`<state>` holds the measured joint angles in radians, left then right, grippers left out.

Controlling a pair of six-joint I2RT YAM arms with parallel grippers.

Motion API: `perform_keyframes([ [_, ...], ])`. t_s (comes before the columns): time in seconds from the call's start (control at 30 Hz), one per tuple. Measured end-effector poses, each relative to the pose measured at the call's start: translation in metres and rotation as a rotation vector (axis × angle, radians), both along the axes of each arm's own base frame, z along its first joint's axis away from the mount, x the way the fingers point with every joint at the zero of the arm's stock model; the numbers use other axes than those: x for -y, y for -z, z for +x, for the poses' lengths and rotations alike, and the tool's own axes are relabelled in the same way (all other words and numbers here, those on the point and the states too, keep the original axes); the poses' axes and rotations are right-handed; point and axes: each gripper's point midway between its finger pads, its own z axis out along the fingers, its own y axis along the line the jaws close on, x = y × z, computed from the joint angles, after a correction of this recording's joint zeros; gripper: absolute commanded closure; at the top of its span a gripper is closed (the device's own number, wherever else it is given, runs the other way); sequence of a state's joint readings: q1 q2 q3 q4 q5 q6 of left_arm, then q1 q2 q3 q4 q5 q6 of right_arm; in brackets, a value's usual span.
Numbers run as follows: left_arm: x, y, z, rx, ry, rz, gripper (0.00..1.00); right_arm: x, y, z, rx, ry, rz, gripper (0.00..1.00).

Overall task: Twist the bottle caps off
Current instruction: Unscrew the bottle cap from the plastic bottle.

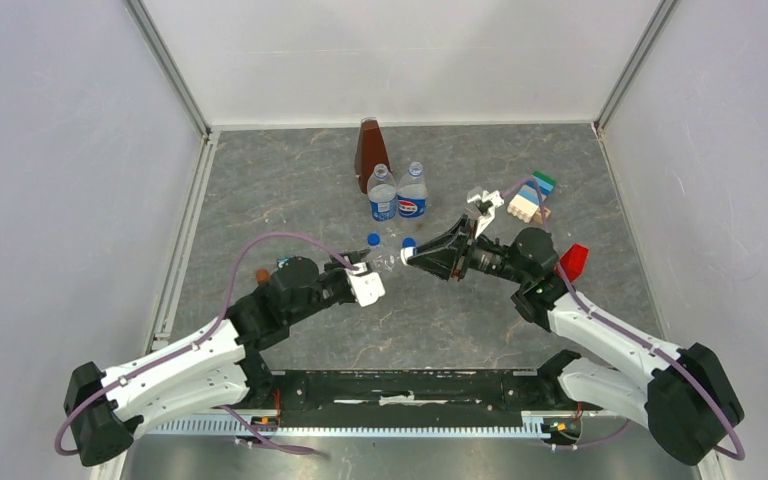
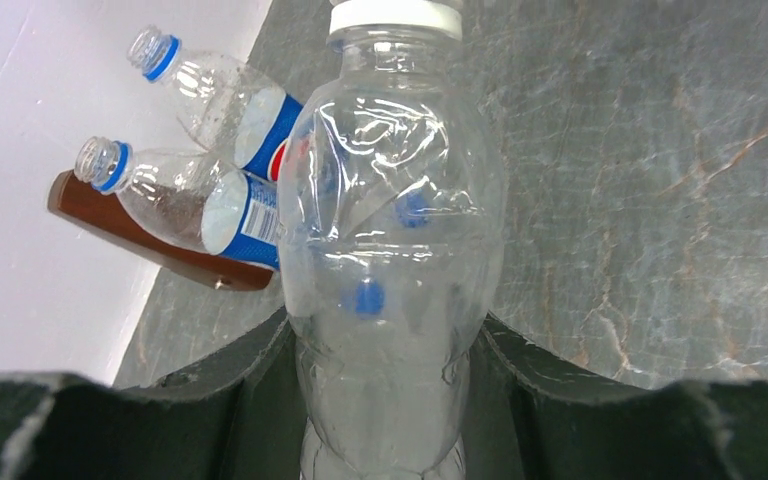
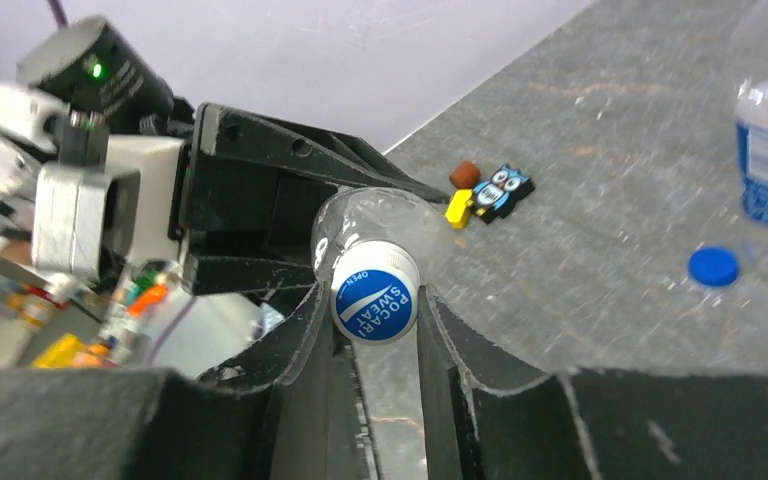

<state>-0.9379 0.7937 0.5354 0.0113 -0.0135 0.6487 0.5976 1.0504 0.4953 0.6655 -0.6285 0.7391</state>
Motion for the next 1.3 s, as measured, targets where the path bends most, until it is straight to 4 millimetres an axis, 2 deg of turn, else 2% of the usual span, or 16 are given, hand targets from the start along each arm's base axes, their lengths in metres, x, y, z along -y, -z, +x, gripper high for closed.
perform_keyframes([
  [0.13, 0.005, -0.006, -0.008, -0.082, 0.052, -0.045, 0.97, 0.003, -0.011, -0.015, 0.264, -0.077, -0.037, 1.0],
  [0.3, 0.016, -0.016, -0.033, -0.254, 0.246, -0.105, 0.95, 0.008, -0.028, -0.047, 0.767, -0.242, -0.058, 1.0],
  [0.4, 0.022, -0.014, -0.05, -0.36, 0.355, -0.09, 0.95, 0.015, -0.027, -0.065, 1.165, -0.318, -0.107, 1.0],
  [0.53, 0.024, -0.002, -0.06, -0.481, 0.405, -0.053, 0.94, 0.019, -0.016, -0.065, 1.514, -0.352, -0.221, 1.0],
  [0.63, 0.022, 0.007, -0.06, -0.544, 0.398, -0.031, 0.94, 0.021, -0.006, -0.058, 1.616, -0.376, -0.312, 1.0],
  [0.67, 0.022, 0.009, -0.059, -0.561, 0.395, -0.024, 0.94, 0.022, -0.003, -0.056, 1.668, -0.388, -0.339, 0.94],
  [0.7, 0.022, 0.011, -0.06, -0.581, 0.399, -0.017, 0.94, 0.022, -0.001, -0.055, 1.712, -0.403, -0.358, 0.75],
  [0.73, 0.023, 0.013, -0.06, -0.594, 0.4, -0.013, 0.95, 0.023, 0.001, -0.056, 1.749, -0.421, -0.371, 0.51],
  [0.77, 0.023, 0.015, -0.06, -0.606, 0.398, -0.008, 0.96, 0.024, 0.004, -0.056, 1.781, -0.437, -0.379, 0.45],
  [0.8, 0.023, 0.017, -0.06, -0.615, 0.395, -0.003, 0.96, 0.024, 0.007, -0.057, 1.803, -0.452, -0.384, 0.39],
  [0.83, 0.022, 0.018, -0.06, -0.618, 0.393, -0.001, 0.96, 0.025, 0.009, -0.057, 1.808, -0.46, -0.386, 0.25],
  [0.87, 0.022, 0.018, -0.059, -0.614, 0.387, 0.0, 0.96, 0.025, 0.012, -0.059, 1.796, -0.471, -0.385, 0.16],
  [1.0, 0.016, 0.015, -0.049, -0.542, 0.333, -0.012, 0.96, 0.027, 0.014, -0.067, 1.769, -0.469, -0.351, 0.11],
  [1.1, 0.01, 0.018, -0.044, -0.509, 0.286, -0.01, 0.97, 0.028, 0.014, -0.067, 1.674, -0.426, -0.338, 0.1],
  [1.2, 0.004, 0.023, -0.029, -0.467, 0.207, -0.002, 0.98, 0.028, 0.013, -0.049, 1.488, -0.289, -0.365, 0.04],
  [1.3, -0.002, 0.029, -0.016, -0.414, 0.132, -0.003, 0.98, 0.032, 0.008, -0.027, 1.241, -0.112, -0.373, 0.08],
])
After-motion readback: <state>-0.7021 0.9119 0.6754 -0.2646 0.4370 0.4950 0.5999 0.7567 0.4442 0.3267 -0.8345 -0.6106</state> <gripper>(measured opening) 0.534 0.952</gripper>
